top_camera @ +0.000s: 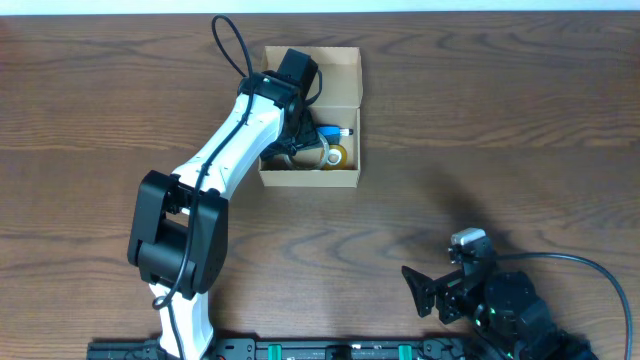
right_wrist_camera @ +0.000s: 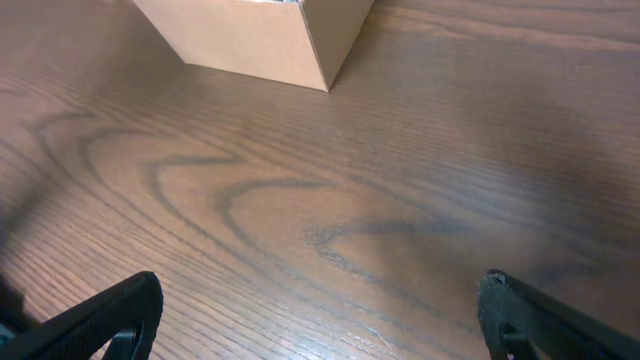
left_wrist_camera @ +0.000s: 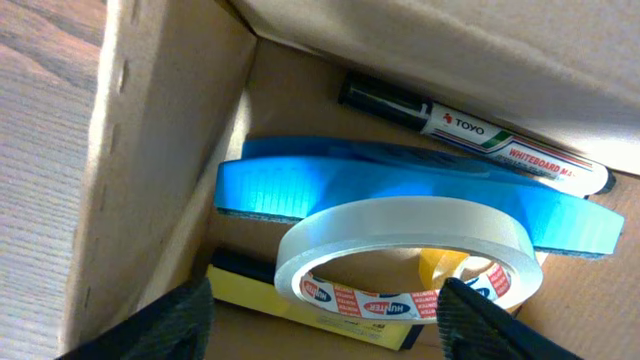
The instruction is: Pack container
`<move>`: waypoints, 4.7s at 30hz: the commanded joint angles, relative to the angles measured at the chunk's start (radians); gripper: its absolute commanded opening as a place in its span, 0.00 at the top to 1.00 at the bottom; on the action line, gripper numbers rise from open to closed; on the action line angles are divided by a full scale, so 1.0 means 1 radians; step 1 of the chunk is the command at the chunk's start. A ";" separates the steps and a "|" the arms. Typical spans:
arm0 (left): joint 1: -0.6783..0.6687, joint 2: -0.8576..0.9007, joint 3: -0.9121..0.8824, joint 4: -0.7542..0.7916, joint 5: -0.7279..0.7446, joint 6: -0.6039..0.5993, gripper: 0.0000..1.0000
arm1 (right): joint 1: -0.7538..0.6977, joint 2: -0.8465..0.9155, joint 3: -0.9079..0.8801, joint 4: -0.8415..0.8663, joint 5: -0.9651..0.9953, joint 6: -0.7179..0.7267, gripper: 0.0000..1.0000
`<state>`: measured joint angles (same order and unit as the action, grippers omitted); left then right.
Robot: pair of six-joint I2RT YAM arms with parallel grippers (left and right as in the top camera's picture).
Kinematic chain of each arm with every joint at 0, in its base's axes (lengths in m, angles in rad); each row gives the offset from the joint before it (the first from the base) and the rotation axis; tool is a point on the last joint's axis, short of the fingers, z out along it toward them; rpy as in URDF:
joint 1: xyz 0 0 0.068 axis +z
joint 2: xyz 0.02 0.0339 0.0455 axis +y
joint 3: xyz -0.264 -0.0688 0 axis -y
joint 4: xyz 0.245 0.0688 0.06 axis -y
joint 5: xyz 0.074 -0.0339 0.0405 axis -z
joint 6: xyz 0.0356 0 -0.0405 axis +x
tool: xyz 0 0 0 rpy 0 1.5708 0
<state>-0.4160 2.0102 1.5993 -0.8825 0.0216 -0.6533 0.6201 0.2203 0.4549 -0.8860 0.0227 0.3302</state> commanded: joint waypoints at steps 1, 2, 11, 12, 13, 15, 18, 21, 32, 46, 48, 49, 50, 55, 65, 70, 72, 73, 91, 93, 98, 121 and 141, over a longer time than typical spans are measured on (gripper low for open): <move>0.002 -0.019 0.021 -0.003 -0.014 0.004 0.25 | -0.003 -0.005 0.002 -0.034 0.013 0.013 0.01; 0.002 -0.029 0.021 -0.004 -0.015 0.004 0.23 | -0.003 -0.005 0.002 -0.053 0.013 0.013 0.01; 0.002 -0.146 0.021 -0.004 -0.032 0.018 0.02 | -0.003 -0.004 0.002 -0.101 0.033 0.013 0.01; 0.002 -0.161 0.021 -0.004 -0.032 0.026 0.04 | -0.003 -0.004 0.002 -0.101 0.033 0.013 0.01; 0.002 -0.172 0.021 -0.004 -0.032 0.030 0.04 | -0.003 -0.004 0.002 -0.101 0.033 0.013 0.01; 0.002 -0.198 0.021 -0.005 -0.032 0.045 0.04 | -0.004 -0.004 0.002 -0.101 0.033 0.013 0.01; 0.002 -0.233 0.021 -0.013 -0.032 0.048 0.04 | -0.004 -0.004 0.002 -0.091 0.034 0.013 0.01; 0.003 -0.262 0.021 -0.031 -0.032 0.048 0.04 | -0.004 -0.004 0.002 -0.058 0.029 0.014 0.01; 0.003 -0.344 0.021 -0.150 -0.032 0.048 0.04 | -0.005 -0.004 0.001 0.164 -0.060 0.069 0.01; 0.043 -0.352 0.021 -0.180 -0.025 0.024 0.02 | -0.033 0.278 0.171 0.287 -0.102 0.155 0.01; 0.070 -0.352 0.021 -0.186 -0.016 0.011 0.00 | -0.063 0.397 0.261 0.267 -0.102 0.139 0.01; 0.089 -0.352 0.021 -0.187 -0.003 0.010 0.00 | -0.084 0.472 0.320 0.246 -0.102 0.129 0.01; 0.106 -0.352 0.021 -0.186 0.011 0.010 0.00 | -0.106 0.539 0.373 0.222 -0.102 0.123 0.01; 0.208 -0.352 0.021 -0.166 0.066 0.010 0.15 | -0.229 0.885 0.680 0.049 -0.103 0.089 0.07; 0.373 -0.340 0.020 -0.031 0.100 0.010 0.75 | -0.359 1.297 0.974 0.041 -0.114 0.027 0.99; 0.415 -0.299 0.020 0.058 0.103 0.010 0.95 | -0.417 1.361 0.974 0.116 -0.164 0.027 0.99; 0.425 -0.271 0.020 0.092 0.116 0.010 0.95 | -0.439 1.379 0.974 0.146 -0.186 0.027 0.99; 0.430 -0.253 0.020 0.109 0.131 0.010 0.95 | -0.449 1.389 0.974 0.160 -0.196 0.027 0.99; 0.495 0.126 0.021 0.439 0.553 -0.047 0.95 | -0.541 1.808 0.974 0.483 -0.563 0.051 0.98; 0.495 0.149 0.021 0.468 0.610 -0.055 0.95 | -0.541 1.848 0.974 0.518 -0.620 0.054 0.99; 0.494 0.203 0.021 0.540 0.735 -0.088 0.95 | -0.540 1.933 0.974 0.632 -0.732 0.092 0.99; 0.494 0.262 0.021 0.688 1.026 -0.102 0.95 | -0.468 1.987 0.974 0.983 -0.817 0.188 0.99; 0.495 0.262 0.021 0.716 1.196 0.023 0.95 | -0.468 1.986 0.974 1.121 -0.932 0.125 0.99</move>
<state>0.0944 2.2578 1.6024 -0.1715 1.1381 -0.6716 0.1436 2.1967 1.4109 0.2142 -0.8108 0.4824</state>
